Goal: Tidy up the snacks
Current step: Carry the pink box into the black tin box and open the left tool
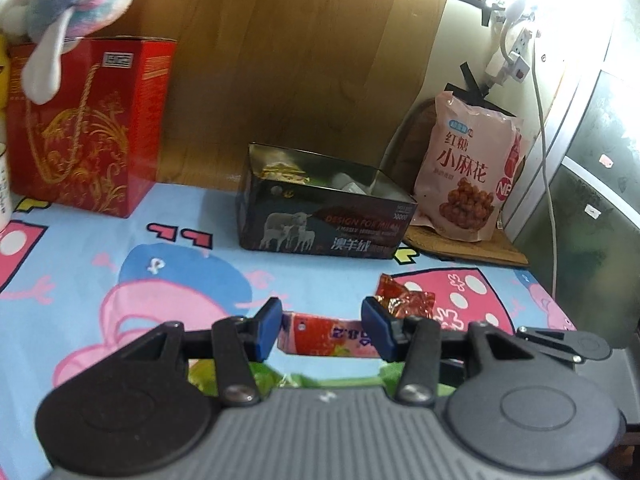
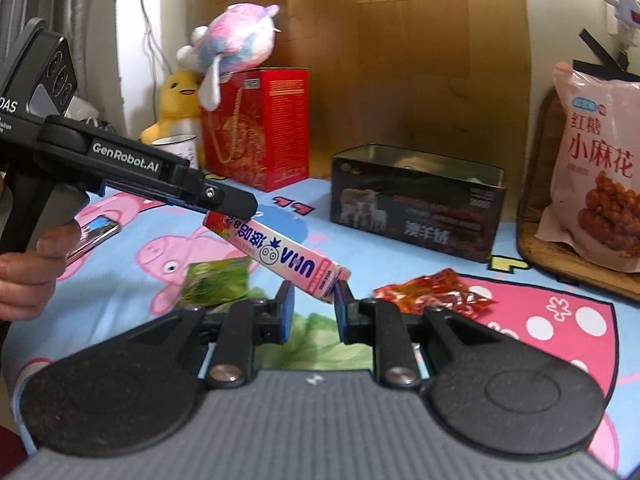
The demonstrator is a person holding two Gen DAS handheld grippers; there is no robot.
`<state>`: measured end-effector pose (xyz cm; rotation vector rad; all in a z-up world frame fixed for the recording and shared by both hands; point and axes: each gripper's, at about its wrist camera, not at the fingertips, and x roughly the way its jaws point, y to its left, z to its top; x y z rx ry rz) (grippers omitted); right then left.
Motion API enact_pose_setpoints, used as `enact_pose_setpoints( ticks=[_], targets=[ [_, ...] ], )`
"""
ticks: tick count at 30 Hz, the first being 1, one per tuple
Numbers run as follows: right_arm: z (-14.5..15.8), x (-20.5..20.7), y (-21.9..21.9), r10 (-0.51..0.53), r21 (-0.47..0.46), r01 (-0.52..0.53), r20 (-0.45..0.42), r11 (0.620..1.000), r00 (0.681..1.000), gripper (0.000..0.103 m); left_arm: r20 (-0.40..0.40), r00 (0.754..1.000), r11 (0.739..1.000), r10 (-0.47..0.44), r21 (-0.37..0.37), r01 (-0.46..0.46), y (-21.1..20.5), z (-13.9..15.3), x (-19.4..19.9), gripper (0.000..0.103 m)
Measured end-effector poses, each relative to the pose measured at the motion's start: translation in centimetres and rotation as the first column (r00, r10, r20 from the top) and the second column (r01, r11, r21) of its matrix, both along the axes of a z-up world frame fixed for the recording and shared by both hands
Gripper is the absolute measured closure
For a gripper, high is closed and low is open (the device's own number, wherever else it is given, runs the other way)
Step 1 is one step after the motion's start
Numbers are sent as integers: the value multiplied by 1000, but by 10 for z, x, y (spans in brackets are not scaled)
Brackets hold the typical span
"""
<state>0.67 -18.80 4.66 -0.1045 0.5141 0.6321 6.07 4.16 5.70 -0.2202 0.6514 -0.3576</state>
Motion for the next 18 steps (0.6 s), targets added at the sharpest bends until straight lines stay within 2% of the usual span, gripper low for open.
enact_pose_setpoints(
  ticks=[10,18],
  targets=[
    [0,30,-7,-34,14,34,17,999,999,79,5,1000,1000,8,6,-8,-11,6,36,59],
    [9,75,-1,-60,1,60,86,998,994,79,35,999,999,36,20,-37,-21,24,90,58]
  ],
)
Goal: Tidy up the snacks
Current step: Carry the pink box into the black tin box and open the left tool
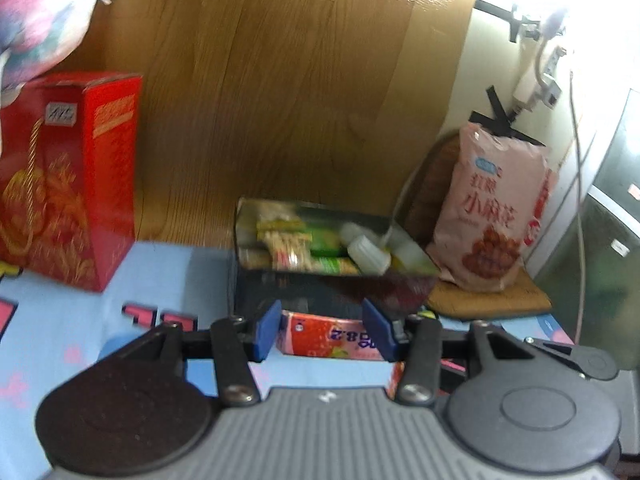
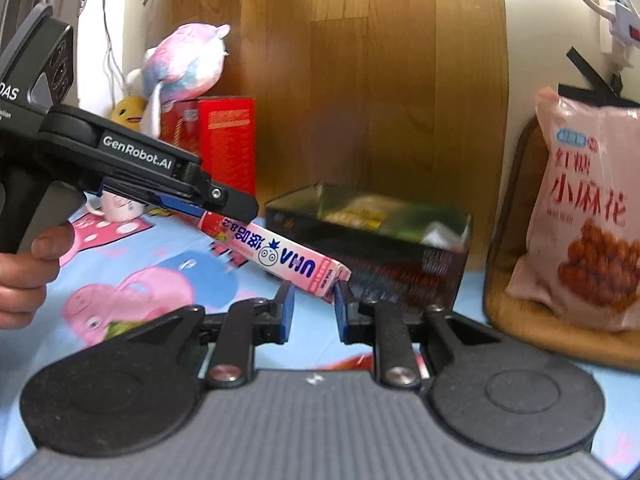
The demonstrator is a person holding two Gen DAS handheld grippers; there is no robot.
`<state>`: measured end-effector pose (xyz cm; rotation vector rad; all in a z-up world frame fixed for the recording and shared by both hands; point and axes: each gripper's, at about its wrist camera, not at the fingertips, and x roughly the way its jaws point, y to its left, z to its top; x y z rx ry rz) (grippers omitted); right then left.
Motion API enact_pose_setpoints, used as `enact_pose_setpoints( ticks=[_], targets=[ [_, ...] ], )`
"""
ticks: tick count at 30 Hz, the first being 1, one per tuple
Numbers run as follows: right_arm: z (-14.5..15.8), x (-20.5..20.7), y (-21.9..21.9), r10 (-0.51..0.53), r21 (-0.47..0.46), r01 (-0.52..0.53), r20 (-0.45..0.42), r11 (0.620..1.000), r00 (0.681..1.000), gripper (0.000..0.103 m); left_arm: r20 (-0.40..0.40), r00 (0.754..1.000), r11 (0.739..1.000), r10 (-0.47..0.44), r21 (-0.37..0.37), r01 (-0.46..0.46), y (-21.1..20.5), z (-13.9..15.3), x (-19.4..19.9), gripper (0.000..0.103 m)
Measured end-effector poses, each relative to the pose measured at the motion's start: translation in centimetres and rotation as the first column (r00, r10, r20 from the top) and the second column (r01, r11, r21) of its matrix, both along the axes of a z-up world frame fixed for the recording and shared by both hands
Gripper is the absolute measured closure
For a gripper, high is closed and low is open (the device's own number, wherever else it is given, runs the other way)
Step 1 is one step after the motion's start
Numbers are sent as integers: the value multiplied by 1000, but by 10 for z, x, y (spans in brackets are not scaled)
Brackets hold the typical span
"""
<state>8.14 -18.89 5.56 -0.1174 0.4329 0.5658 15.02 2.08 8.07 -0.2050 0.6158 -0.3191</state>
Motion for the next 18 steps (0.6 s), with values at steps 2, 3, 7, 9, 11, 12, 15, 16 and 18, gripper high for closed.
enact_pose_setpoints(
  ticks=[2,3,7,9,11,12,15,16,18],
  targets=[
    [1,18,1,-13,1,13,2,1000,1000,79,7,1000,1000,9,11,-9,-5,3,17,58],
    [1,25,1,-21,-2,21,6,1000,1000,79,9,1000,1000,15,14,-15,-7,5,25,58],
    [2,54,8,-55,-48,58,64,997,996,78,12,999,999,39,26,-39,-22,9,61,53],
    [-3,66,12,-81,-95,91,102,991,991,77,-3,999,999,35,32,-34,-33,5,78,52],
    [-9,74,9,-134,-110,149,138,983,981,71,-26,1000,998,14,59,-13,-47,-3,91,50],
    [-9,75,5,-154,-97,168,139,981,978,67,-33,999,997,12,78,-9,-52,-7,94,50],
    [-8,69,-15,-210,-22,214,115,977,971,67,-43,999,996,6,84,-2,-59,-17,93,49],
    [-8,63,-24,-227,1,228,114,974,967,67,-49,999,997,3,73,0,-58,-19,90,49],
    [-9,53,-40,-262,34,260,97,965,960,67,-51,999,999,-4,46,6,-52,-20,80,49]
  ],
)
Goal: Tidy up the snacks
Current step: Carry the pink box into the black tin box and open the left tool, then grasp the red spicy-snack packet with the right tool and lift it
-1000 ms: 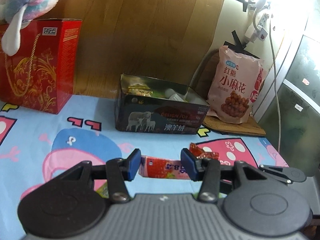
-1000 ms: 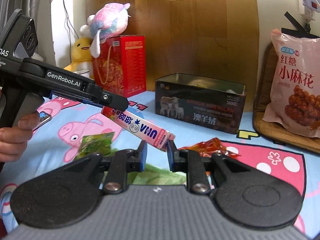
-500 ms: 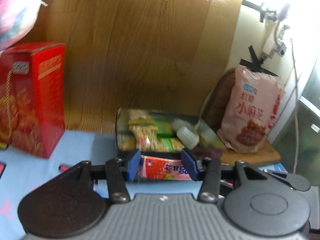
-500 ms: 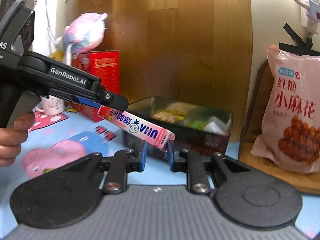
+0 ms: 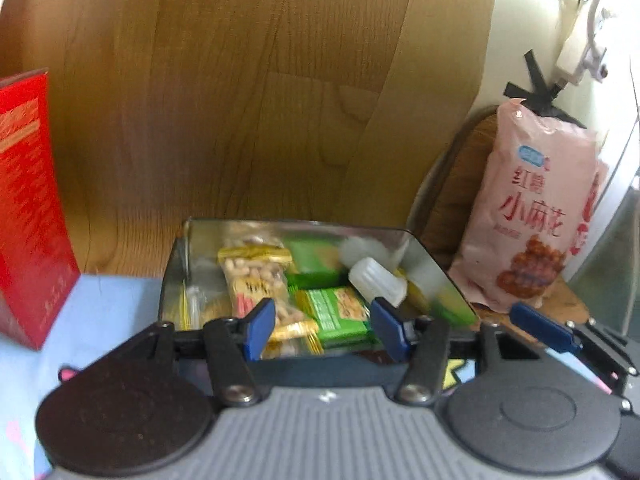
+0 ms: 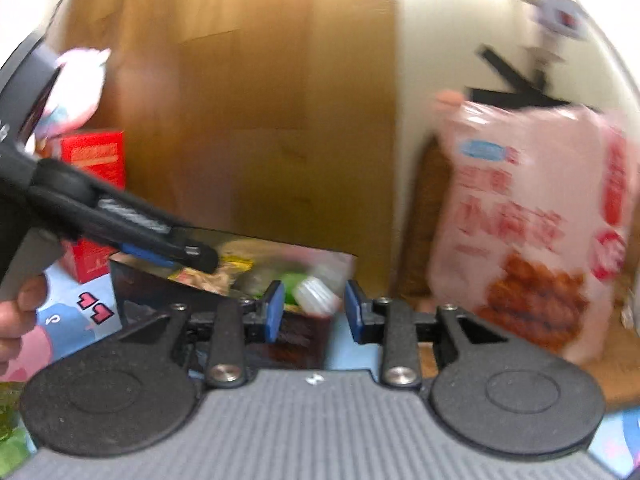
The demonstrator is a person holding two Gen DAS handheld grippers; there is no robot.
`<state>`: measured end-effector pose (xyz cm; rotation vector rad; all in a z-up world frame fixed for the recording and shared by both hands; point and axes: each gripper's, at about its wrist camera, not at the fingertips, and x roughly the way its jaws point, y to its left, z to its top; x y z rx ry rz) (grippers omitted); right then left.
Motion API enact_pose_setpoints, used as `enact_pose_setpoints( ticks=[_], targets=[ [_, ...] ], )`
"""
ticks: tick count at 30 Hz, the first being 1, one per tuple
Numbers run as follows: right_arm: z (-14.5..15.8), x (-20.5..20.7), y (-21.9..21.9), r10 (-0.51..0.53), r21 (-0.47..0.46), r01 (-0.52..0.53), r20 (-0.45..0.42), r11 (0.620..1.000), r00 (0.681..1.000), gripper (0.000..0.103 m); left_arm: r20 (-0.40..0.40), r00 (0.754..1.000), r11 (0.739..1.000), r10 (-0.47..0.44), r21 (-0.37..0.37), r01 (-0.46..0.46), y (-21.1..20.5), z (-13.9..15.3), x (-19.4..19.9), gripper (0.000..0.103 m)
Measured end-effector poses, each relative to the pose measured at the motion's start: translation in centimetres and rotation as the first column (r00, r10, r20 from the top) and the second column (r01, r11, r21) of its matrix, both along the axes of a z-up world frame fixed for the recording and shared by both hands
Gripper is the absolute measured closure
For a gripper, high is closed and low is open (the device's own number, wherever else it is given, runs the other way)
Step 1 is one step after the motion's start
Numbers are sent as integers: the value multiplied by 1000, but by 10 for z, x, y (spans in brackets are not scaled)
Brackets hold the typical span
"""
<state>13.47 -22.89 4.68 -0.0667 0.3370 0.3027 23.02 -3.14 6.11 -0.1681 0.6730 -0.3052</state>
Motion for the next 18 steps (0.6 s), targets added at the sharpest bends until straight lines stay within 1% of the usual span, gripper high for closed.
enact_pose_setpoints(
  ticks=[1,3,4,6,8,9,11,15,17,18],
  targets=[
    [-1,-4,-10,-12,26,13,-19,1000,1000,67,11,1000,1000,-6,-15,6,4,1,-9,49],
    [-6,-14,-31,-29,99,37,-83,994,996,64,62,998,1000,-5,-8,5,10,4,-32,46],
    [-11,-17,-41,-23,141,41,-127,989,992,63,60,998,1000,-16,-15,17,12,4,-40,45],
    [-24,-23,-59,-1,224,51,-219,973,976,63,43,998,998,-39,-47,41,16,1,-55,45],
    [-36,-30,-70,21,283,62,-283,957,959,61,23,999,997,-43,-61,45,18,-7,-72,45],
    [-40,-32,-73,39,312,62,-307,948,951,61,0,999,996,-53,-67,53,17,-13,-80,45],
    [-49,-34,-74,92,377,58,-368,924,925,61,-40,997,994,-71,-88,67,17,-25,-95,45],
    [-53,-36,-55,171,403,7,-403,915,899,61,-89,993,994,-82,-83,74,15,-47,-117,45],
    [-50,-35,-40,180,380,-17,-399,925,899,61,-135,988,994,-81,-84,70,17,-58,-123,46],
    [-50,-36,-32,188,377,-27,-399,926,897,65,-134,988,994,-80,-91,68,19,-62,-126,45]
  ],
)
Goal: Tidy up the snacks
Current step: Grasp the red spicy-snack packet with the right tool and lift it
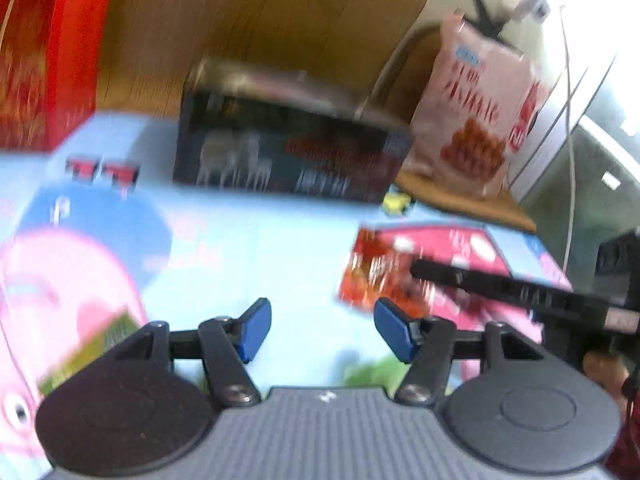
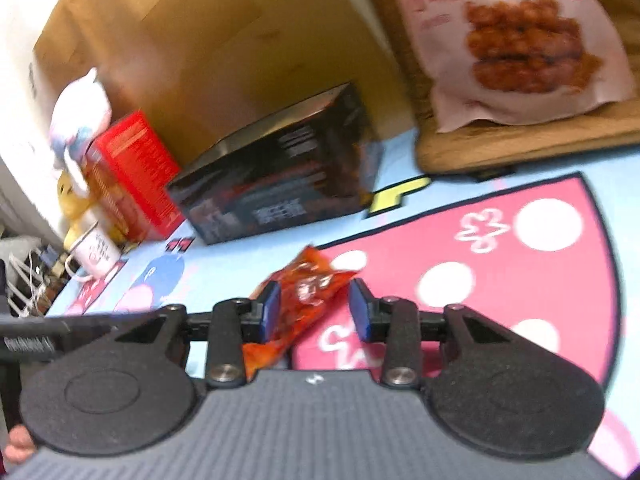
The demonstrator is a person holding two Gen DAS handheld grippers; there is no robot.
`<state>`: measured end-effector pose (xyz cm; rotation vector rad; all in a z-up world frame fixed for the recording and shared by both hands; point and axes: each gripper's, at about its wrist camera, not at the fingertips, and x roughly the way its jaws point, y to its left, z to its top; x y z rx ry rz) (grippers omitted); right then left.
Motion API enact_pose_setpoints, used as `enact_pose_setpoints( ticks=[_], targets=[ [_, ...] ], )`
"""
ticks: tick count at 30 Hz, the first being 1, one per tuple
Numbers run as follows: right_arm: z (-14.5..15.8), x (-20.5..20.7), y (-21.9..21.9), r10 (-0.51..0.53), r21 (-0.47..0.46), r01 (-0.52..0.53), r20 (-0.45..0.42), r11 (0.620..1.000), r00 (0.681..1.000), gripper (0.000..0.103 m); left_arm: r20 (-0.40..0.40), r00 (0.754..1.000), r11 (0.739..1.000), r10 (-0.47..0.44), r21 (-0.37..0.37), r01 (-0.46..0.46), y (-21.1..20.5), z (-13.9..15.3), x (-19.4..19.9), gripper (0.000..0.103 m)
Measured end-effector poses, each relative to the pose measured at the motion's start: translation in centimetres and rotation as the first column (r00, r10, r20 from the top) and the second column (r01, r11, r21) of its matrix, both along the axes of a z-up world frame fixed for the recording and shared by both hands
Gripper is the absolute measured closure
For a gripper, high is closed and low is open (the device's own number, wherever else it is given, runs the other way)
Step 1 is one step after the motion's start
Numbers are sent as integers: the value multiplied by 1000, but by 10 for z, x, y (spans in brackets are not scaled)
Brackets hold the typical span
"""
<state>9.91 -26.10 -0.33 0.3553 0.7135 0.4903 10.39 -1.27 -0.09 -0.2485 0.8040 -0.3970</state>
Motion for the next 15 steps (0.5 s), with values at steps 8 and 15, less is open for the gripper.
enact_pose_setpoints(
  ticks=[8,15],
  targets=[
    [15,-22,32,43,2,-43,76,999,996,95,30,998,997,64,-39,-63,36,15,-30,45],
    [64,-60,60,136,-46,-128,269,991,954,99,56,988,984,144,-115,-137,80,25,-60,44]
  ],
)
